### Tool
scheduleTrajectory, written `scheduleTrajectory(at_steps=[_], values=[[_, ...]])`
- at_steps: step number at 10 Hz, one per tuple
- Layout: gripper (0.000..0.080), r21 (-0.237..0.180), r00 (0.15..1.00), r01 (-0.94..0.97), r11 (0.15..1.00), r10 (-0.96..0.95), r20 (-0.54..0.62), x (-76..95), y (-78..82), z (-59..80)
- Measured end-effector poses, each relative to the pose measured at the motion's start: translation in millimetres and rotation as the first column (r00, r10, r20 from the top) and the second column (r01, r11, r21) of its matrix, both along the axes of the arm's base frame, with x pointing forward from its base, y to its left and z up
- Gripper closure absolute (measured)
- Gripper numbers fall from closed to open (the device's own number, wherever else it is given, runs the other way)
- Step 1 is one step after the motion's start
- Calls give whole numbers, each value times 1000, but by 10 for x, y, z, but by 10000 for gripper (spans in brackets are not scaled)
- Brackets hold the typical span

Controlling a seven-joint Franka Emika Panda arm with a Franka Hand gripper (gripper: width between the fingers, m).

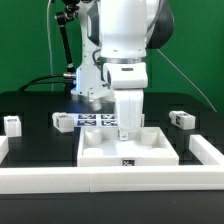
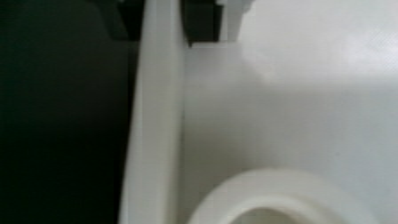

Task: Assemble square table

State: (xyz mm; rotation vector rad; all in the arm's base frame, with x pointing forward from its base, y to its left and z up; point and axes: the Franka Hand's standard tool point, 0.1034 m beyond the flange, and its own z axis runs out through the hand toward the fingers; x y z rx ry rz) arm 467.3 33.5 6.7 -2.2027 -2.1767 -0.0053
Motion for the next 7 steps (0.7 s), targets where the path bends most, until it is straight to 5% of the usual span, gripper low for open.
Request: scheduleTrajectory(at_steps=[4,7], values=[[745,9,1000,7,1000,-8,21,180,341,25],[745,5,1000,-11,1000,11,2,272,365,-2]])
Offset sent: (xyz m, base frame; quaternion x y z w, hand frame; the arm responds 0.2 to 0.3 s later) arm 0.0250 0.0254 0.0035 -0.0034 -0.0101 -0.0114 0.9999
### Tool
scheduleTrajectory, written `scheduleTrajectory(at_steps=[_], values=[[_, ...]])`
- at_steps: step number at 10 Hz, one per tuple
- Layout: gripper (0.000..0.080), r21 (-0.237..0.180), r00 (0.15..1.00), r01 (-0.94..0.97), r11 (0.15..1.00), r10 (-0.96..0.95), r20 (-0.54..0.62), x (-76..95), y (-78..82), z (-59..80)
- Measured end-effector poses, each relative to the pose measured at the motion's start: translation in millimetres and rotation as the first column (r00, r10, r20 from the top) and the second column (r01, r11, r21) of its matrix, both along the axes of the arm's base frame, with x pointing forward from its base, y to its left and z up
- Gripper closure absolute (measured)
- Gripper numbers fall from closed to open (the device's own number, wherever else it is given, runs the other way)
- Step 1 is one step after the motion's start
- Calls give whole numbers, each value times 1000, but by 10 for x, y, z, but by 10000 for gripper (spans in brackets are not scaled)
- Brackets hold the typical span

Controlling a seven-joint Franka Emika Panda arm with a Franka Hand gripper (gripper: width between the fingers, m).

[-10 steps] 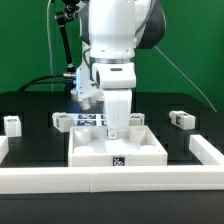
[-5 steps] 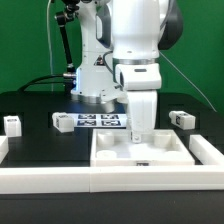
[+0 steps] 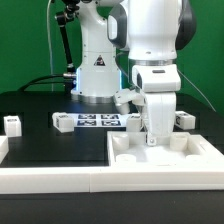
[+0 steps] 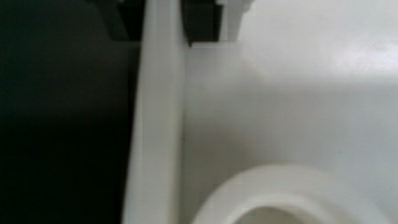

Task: Assemble square table

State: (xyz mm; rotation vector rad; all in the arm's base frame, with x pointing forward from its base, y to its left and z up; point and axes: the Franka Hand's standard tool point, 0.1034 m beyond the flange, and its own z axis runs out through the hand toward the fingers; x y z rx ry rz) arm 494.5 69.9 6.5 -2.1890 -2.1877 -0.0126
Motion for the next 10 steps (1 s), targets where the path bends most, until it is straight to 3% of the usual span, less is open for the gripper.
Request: scheduleTrajectory(at_steps=[3,5,6,7,8,10], values=[[745,0,1000,1,1000,-1,-1,-7,-3,-5],[366,0,1000,2,1000,-2,-1,-8,-7,-7],[366,0,1000,2,1000,-2,-1,-8,-8,-8],[236,0,1000,2,1000,-2,-2,-9,-10,-9],[168,0,1000,3,1000,-3,-1,-5,-10,-5],[155,-1,1000,11,1000,-11,4,2,-4,24]])
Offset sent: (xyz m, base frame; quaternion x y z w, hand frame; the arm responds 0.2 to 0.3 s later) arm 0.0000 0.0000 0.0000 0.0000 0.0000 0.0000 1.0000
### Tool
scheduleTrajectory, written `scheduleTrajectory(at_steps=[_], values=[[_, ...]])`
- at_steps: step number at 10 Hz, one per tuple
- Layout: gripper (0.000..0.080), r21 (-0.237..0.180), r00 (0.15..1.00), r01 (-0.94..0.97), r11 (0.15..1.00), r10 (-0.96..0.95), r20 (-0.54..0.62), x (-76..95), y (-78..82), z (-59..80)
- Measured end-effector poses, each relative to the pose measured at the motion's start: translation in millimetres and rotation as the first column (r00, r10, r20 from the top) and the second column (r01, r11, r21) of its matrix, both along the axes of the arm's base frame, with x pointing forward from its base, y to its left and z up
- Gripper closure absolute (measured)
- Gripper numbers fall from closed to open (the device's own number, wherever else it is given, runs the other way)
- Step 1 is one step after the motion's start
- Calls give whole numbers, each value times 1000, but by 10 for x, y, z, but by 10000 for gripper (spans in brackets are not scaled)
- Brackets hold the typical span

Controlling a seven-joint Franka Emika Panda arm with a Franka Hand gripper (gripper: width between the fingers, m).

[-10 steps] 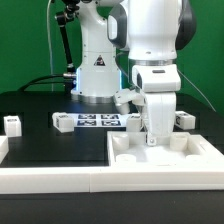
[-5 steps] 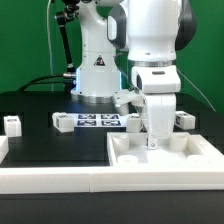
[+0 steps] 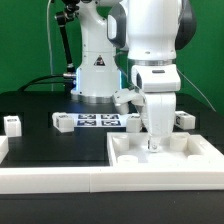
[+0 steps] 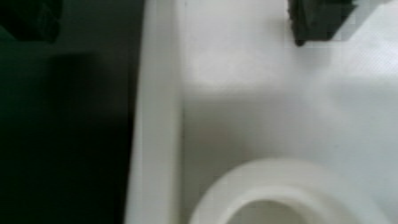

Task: Assemble square table

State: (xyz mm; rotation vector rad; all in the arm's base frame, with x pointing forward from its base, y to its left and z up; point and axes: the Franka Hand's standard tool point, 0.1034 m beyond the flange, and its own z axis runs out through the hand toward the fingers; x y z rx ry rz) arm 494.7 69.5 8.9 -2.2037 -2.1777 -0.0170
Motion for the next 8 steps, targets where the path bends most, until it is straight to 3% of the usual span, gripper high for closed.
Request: scheduleTrajectory(at_steps=[2,4,7,8], values=[[151,-2,998,68,998,-68,18,-84,40,138],[151,-7,979,201,980,-200,25,-283,195,348],[151,-5,897,441,897,-441,13,-408,576,384],[151,-7,912,410,912,-410,14,-408,564,379]])
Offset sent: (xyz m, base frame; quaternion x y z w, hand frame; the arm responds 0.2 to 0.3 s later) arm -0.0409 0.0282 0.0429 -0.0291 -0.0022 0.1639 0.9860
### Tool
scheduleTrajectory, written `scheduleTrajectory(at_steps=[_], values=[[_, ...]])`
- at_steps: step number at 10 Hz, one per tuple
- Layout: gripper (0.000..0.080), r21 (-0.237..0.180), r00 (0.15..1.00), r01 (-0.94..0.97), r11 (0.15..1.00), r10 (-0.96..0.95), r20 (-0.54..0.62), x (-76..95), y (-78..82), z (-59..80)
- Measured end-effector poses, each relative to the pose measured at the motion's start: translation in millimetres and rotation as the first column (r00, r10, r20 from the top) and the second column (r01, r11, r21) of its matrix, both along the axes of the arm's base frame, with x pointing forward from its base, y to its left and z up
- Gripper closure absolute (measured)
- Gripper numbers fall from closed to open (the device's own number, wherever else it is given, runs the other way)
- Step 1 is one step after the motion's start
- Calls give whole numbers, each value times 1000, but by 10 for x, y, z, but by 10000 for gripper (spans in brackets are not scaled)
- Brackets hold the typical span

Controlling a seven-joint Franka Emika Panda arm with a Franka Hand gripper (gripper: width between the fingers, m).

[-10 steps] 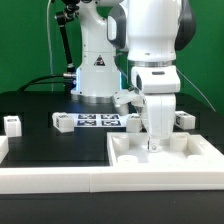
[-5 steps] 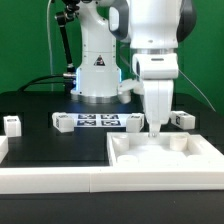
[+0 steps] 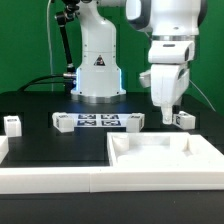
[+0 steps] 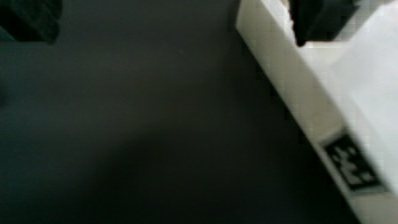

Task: Assemble square table

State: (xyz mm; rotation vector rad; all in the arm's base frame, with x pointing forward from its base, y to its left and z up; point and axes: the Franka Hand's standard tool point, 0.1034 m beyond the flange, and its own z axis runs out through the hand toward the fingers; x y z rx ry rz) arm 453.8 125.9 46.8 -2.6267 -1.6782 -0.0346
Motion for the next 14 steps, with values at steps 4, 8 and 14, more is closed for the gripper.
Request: scheduleTrajectory(at_steps=[4,8,14], values=[[151,1,999,47,999,-47,-4,-30,-2,-17],[151,-7,949,313,950,-313,-33,-387,402,-61],[151,-9,932,361,933,-361,-37,-407,470,-64]])
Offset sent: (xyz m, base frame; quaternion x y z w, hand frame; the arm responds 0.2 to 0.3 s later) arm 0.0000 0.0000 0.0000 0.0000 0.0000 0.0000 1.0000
